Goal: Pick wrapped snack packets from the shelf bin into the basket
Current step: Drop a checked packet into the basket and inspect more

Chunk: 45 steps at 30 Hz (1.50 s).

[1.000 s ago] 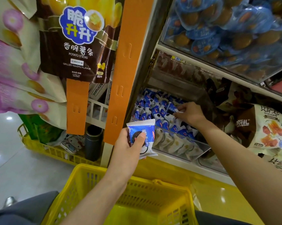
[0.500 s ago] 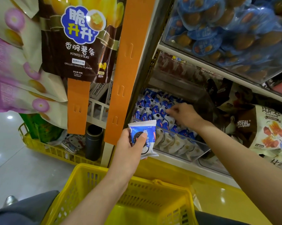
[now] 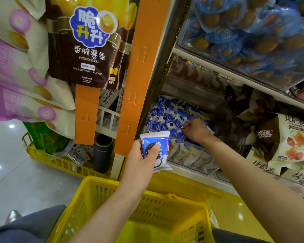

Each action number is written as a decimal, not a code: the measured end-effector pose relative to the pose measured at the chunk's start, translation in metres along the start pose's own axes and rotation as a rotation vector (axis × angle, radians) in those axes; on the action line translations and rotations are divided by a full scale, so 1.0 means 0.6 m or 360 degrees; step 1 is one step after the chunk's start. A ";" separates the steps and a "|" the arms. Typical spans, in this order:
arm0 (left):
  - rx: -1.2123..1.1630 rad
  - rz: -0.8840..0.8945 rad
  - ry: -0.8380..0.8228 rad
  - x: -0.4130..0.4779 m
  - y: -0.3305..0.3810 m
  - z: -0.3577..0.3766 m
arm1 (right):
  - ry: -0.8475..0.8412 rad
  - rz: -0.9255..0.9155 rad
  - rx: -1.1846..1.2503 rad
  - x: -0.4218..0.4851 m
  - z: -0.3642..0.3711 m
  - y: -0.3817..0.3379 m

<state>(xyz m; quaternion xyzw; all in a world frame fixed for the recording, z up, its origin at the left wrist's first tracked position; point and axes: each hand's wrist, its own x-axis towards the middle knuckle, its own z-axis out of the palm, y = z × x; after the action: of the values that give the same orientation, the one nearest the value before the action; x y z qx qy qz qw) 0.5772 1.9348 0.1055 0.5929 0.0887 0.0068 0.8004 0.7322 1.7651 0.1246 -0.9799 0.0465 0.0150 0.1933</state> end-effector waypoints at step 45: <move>0.0266 -0.0263 -0.0211 -0.018 -0.060 0.016 | 0.0303 -0.0412 0.1082 -0.255 0.063 0.033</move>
<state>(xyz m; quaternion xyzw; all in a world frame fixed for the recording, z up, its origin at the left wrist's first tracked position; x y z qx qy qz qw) 0.5647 1.9136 0.0754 0.6473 0.0845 -0.1058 0.7501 0.5775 1.7741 0.0892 -0.8546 -0.0577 -0.1171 0.5025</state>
